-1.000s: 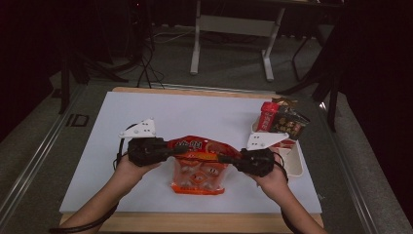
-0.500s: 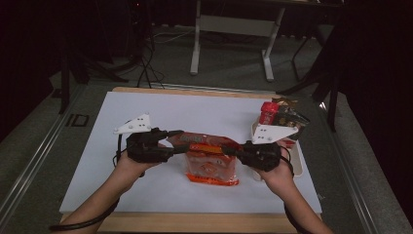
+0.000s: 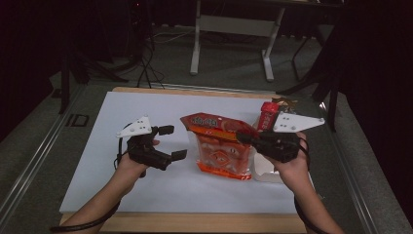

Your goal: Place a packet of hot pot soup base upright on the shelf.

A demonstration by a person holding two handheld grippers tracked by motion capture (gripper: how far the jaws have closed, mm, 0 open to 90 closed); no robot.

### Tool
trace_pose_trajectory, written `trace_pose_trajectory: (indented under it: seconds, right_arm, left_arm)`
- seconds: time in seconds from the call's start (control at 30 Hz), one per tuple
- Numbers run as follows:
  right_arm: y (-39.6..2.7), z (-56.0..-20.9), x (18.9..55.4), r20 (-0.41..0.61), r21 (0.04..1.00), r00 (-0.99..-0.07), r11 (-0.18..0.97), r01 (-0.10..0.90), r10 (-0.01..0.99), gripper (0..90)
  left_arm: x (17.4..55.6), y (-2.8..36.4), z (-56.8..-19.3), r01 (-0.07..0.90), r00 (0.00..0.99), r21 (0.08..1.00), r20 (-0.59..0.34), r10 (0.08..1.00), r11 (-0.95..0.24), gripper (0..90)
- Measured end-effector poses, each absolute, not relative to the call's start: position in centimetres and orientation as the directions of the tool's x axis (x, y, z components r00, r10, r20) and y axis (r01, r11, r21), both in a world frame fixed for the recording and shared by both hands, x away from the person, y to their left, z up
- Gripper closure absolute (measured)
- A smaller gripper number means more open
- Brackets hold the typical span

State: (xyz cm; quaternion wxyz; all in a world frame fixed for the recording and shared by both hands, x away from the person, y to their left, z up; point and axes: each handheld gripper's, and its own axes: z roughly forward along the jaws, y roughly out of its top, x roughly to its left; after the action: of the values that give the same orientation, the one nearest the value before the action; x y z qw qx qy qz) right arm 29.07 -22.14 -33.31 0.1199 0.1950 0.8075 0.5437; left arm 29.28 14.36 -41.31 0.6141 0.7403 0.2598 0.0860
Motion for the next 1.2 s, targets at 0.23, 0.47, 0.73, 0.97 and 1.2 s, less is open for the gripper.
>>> trace_pose_trajectory:
  seconds: [0.23,0.47,0.73,0.97,1.2]
  right_arm:
    - [-23.6,-31.4,29.6,0.002,0.937,-0.875,0.304,0.171,0.484,90.0]
    - [-25.5,-29.8,29.9,-0.011,0.947,-0.847,0.278,0.162,0.531,90.0]
    - [-28.6,-28.4,30.0,-0.018,0.953,-0.802,0.253,0.166,0.597,90.0]
    - [-31.6,-28.1,29.7,-0.021,0.952,-0.753,0.243,0.185,0.657,90.0]
    - [-34.1,-29.4,29.6,0.008,0.949,-0.716,0.221,0.225,0.698,90.0]
  left_arm:
    - [29.1,14.7,-42.2,0.287,0.844,0.952,-0.196,0.499,-0.112,1.4]
    - [28.7,15.1,-43.4,0.300,0.839,0.945,-0.195,0.509,-0.132,1.5]
    - [28.2,16.0,-45.2,0.332,0.819,0.933,-0.213,0.533,-0.137,1.5]
    - [28.0,17.0,-46.8,0.371,0.794,0.919,-0.240,0.559,-0.133,1.4]
    - [27.6,17.5,-48.3,0.402,0.774,0.908,-0.268,0.573,-0.119,1.4]
